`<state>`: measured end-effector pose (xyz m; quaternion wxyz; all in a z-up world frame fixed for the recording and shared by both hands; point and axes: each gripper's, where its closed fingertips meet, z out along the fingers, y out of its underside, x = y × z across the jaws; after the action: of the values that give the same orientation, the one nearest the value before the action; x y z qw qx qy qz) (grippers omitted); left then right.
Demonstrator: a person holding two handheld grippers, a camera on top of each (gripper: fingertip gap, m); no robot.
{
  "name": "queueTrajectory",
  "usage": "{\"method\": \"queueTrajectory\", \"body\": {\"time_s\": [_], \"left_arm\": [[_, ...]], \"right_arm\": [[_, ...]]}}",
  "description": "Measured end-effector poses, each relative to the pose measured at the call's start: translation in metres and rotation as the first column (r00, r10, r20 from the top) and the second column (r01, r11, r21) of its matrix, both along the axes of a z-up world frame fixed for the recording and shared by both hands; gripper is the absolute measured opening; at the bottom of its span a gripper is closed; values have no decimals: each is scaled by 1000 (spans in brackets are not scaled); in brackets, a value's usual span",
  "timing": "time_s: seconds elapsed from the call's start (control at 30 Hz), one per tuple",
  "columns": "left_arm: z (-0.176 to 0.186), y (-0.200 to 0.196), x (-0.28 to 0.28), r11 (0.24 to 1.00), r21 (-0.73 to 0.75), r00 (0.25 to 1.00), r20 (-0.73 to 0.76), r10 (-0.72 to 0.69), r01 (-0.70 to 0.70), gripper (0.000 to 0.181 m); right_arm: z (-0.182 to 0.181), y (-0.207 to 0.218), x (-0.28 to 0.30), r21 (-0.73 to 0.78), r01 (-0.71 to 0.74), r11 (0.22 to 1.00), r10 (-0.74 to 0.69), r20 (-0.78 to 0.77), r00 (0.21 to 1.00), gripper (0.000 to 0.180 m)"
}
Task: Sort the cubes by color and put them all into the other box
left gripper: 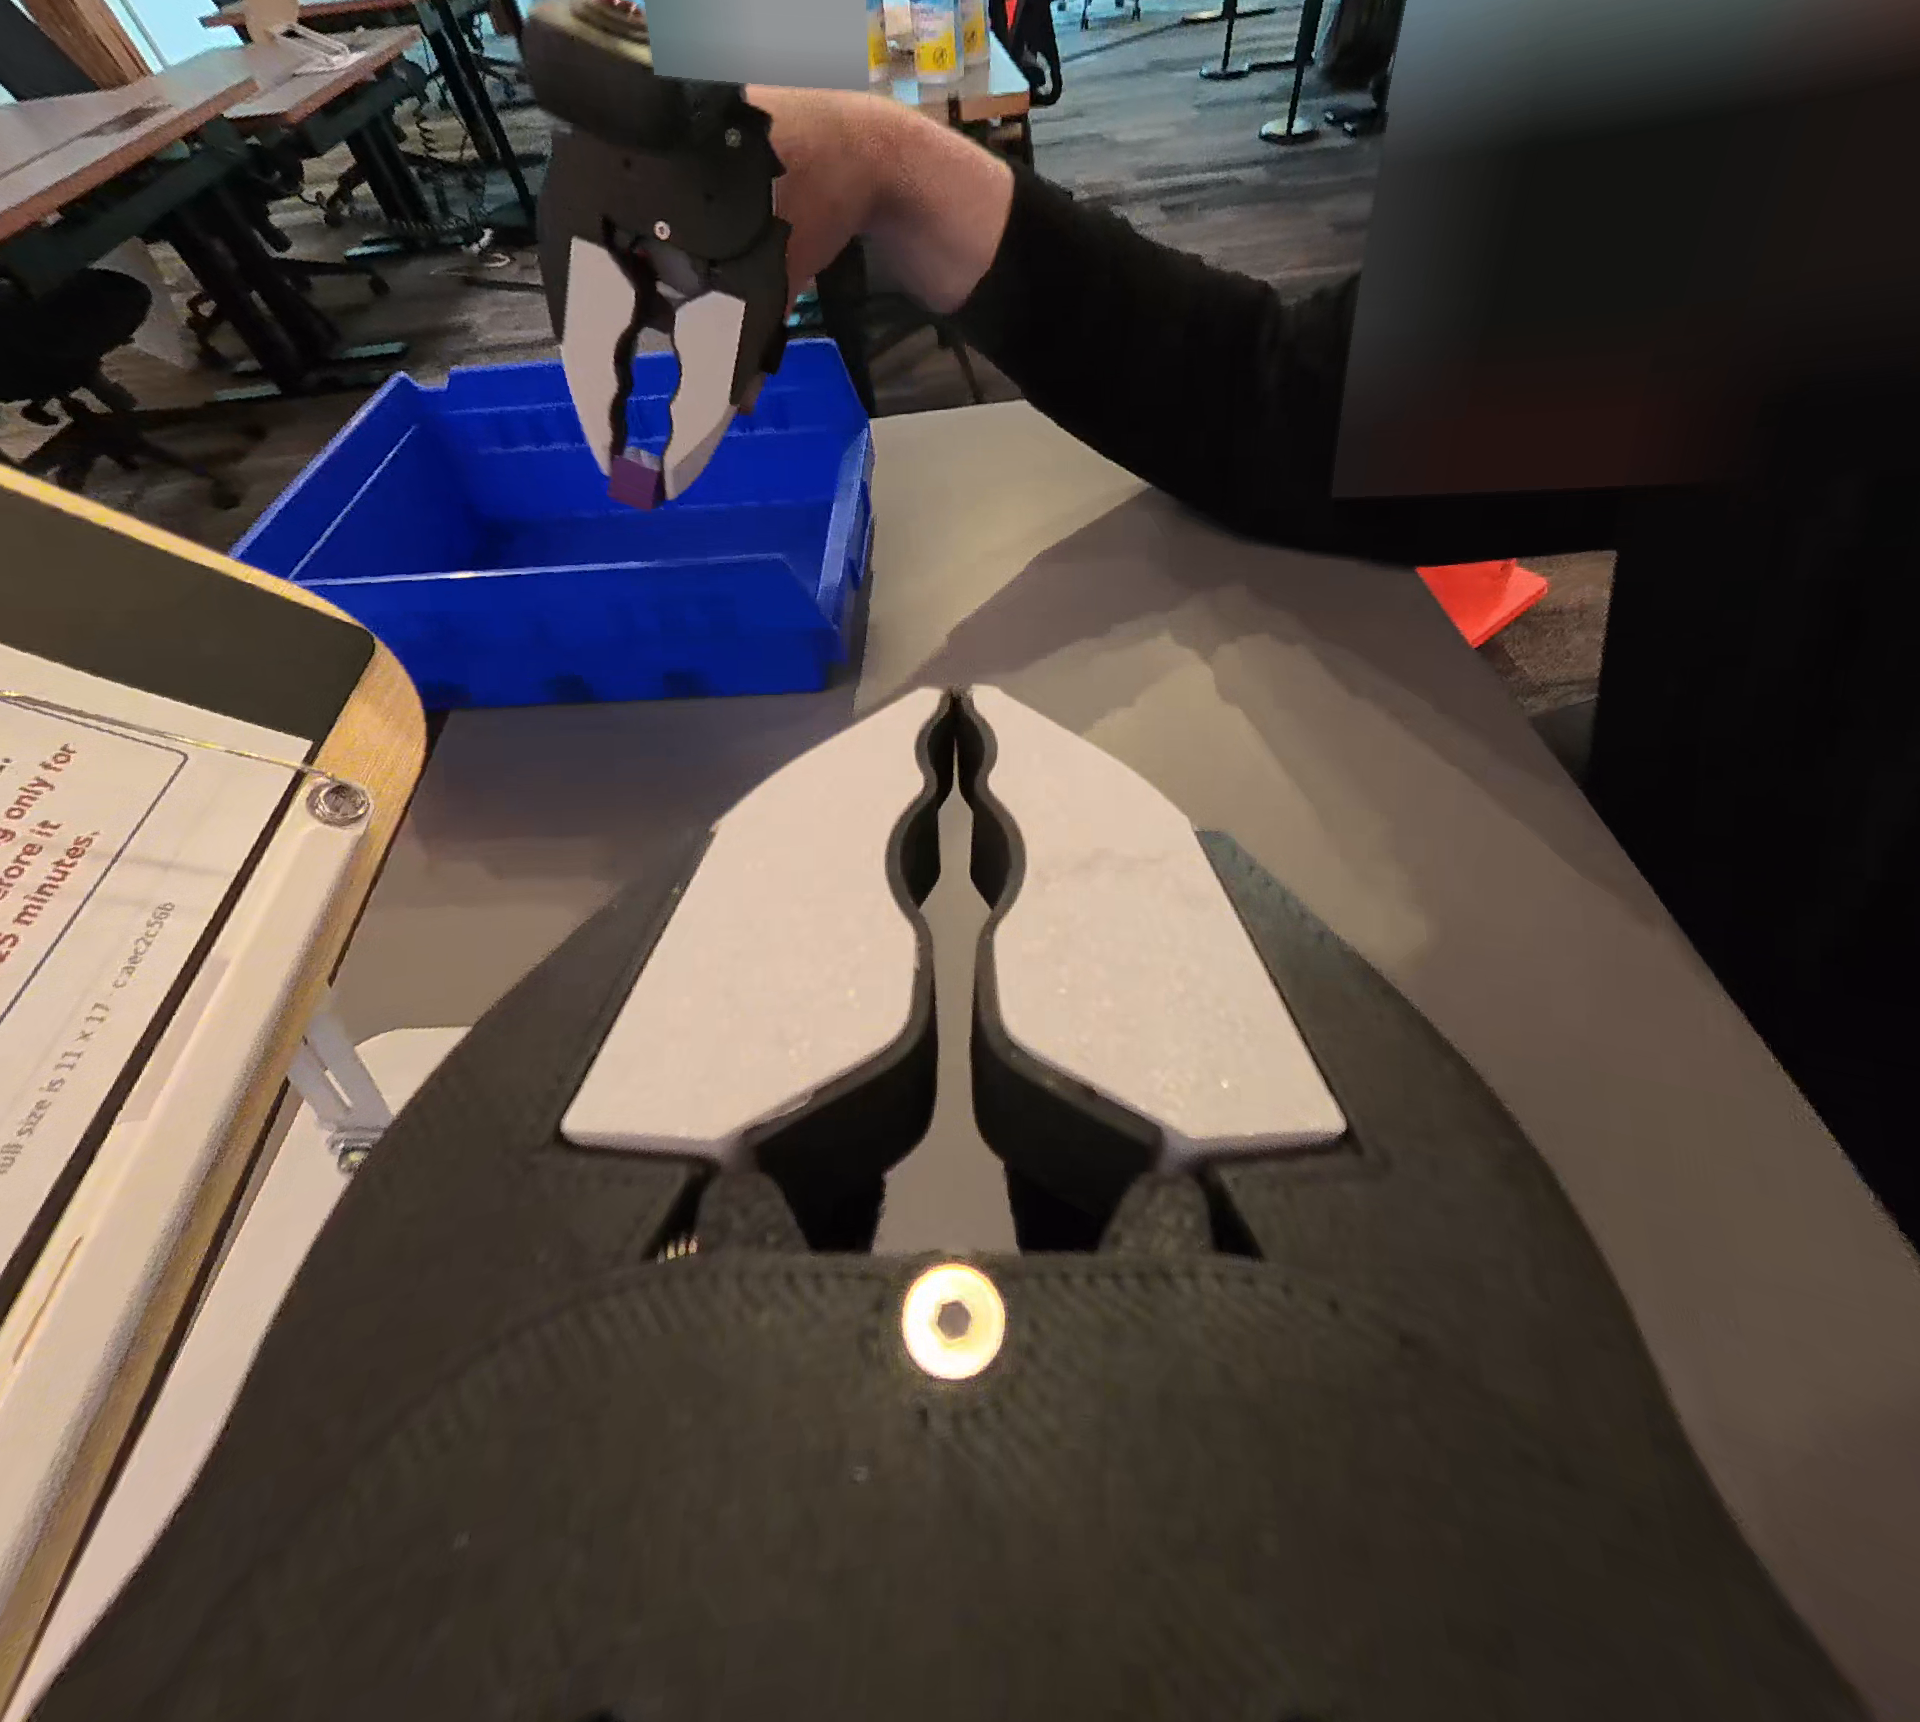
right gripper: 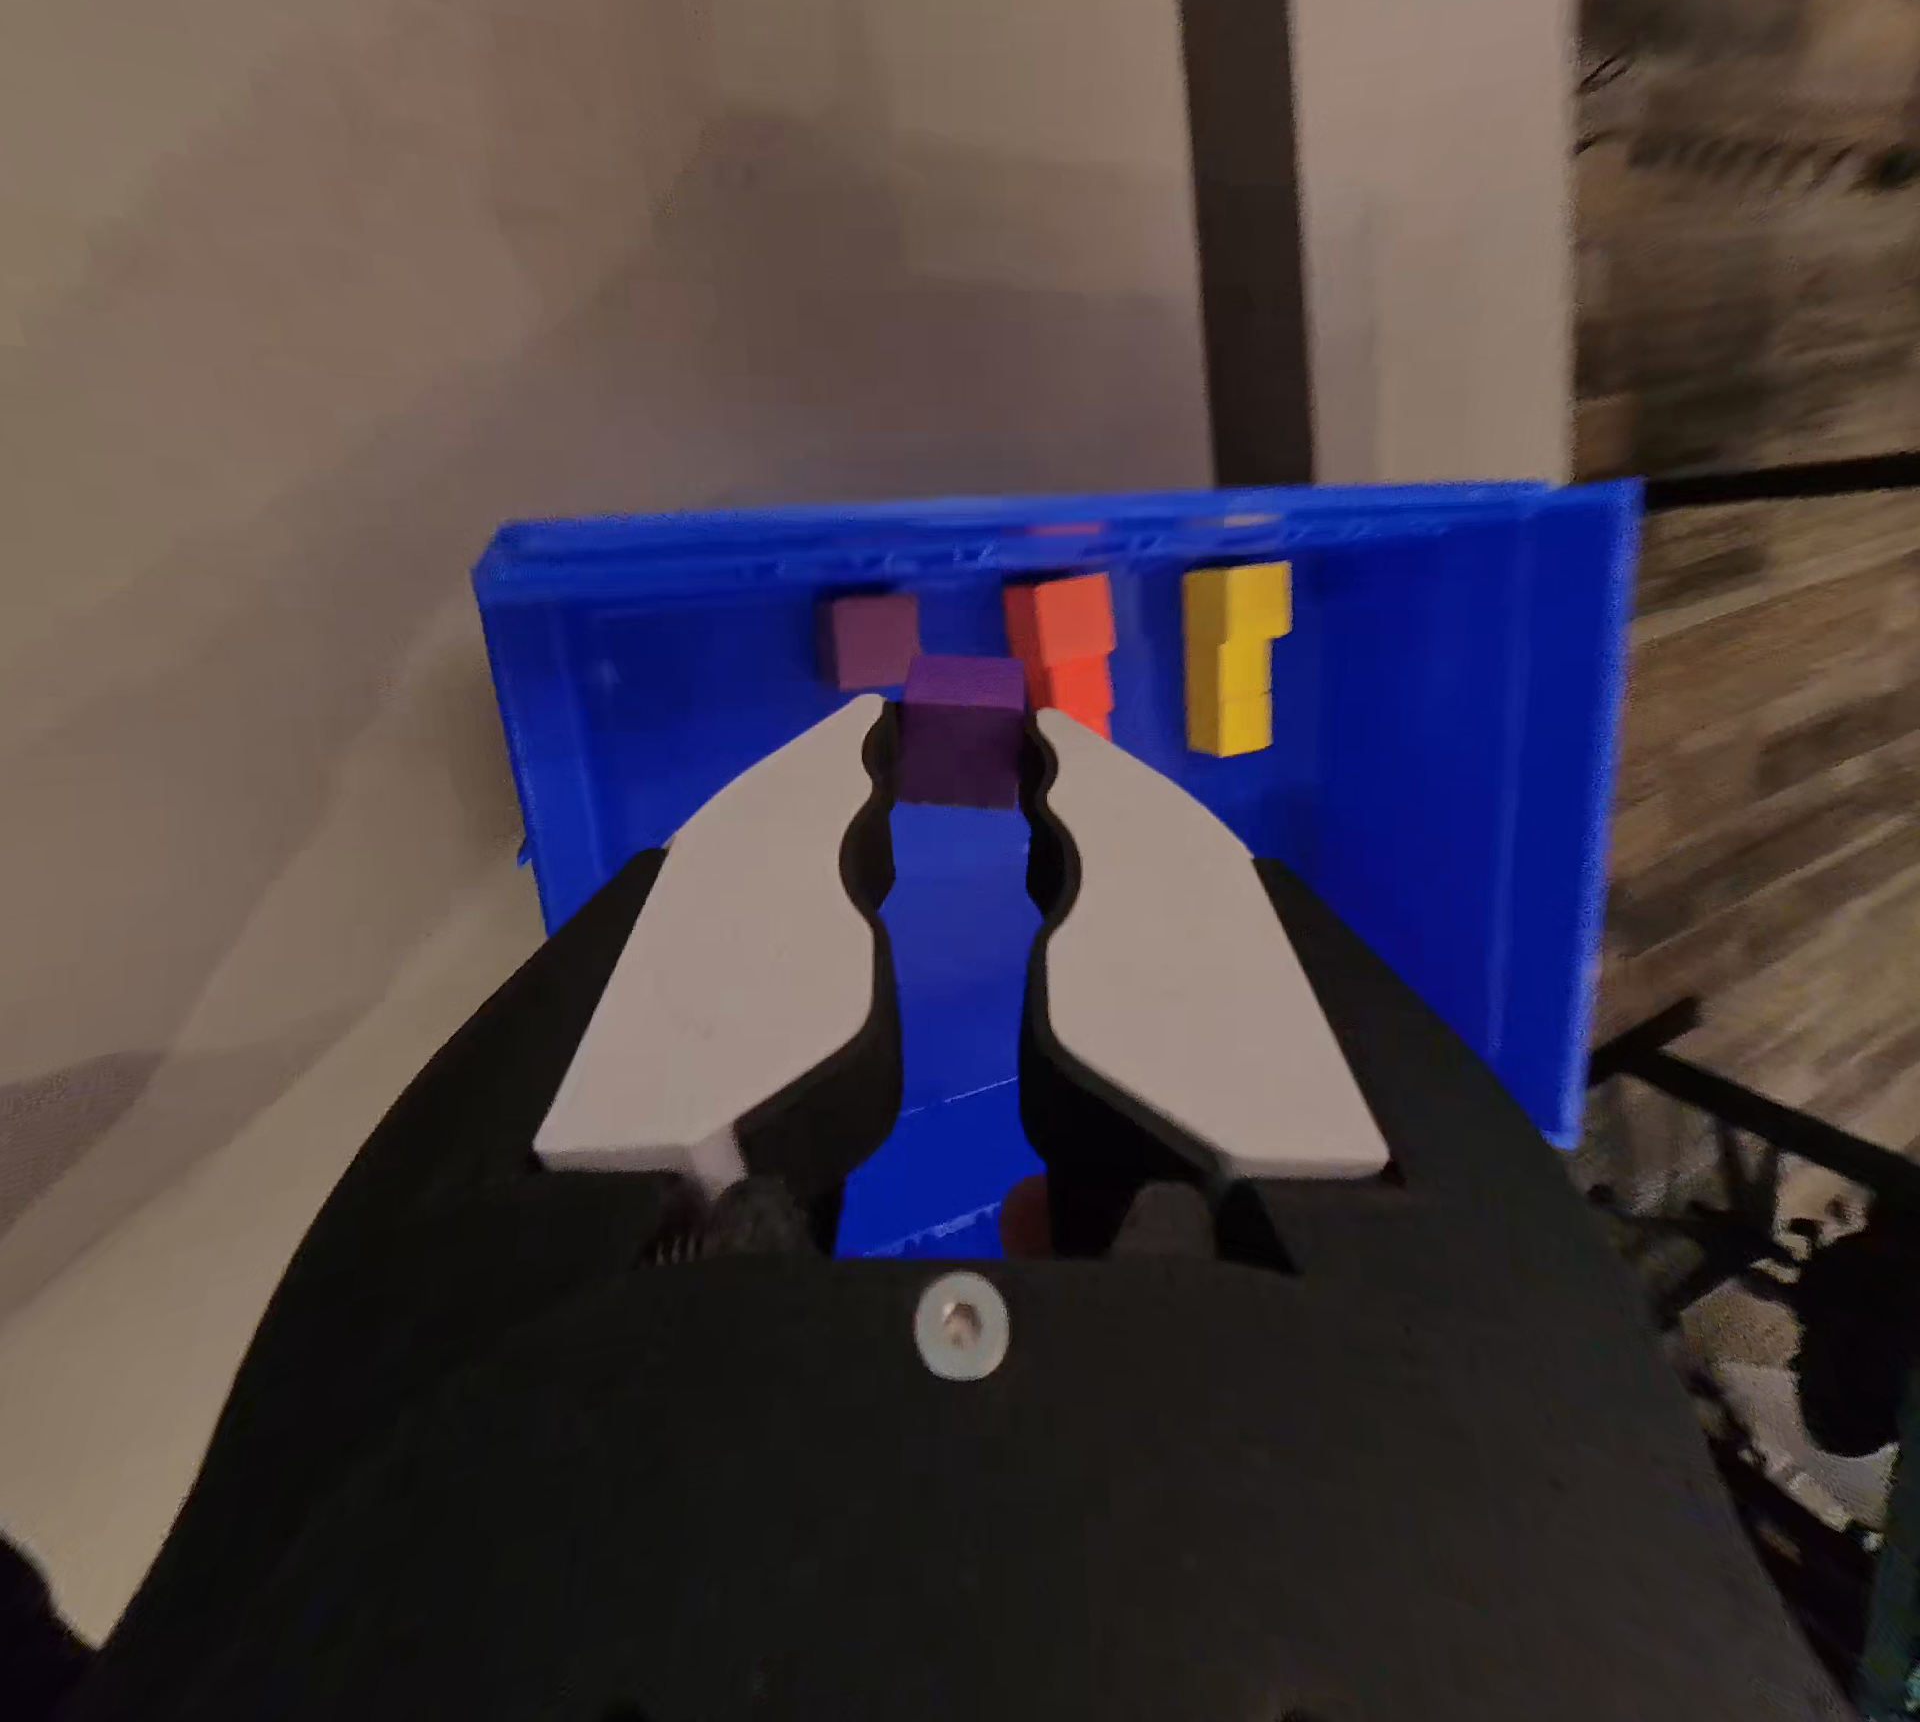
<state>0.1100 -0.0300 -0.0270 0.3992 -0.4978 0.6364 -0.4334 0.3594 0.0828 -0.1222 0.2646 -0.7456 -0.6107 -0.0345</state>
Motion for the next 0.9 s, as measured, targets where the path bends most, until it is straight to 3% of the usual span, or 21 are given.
{"method": "queueTrajectory", "body": {"time_s": [0.37, 0.9], "left_arm": [[-9, 0, 2, 1000, 2, 999, -31, -7, 7, 0], [-20, -1, 5, 999, 33, 997, -77, -7, 10, 0]], "right_arm": [[-63, 1, 23, -216, 68, 974, -42, 121, 992, 22], [-96, 3, 23, -296, 57, 954, -13, 151, 989, 22]]}}
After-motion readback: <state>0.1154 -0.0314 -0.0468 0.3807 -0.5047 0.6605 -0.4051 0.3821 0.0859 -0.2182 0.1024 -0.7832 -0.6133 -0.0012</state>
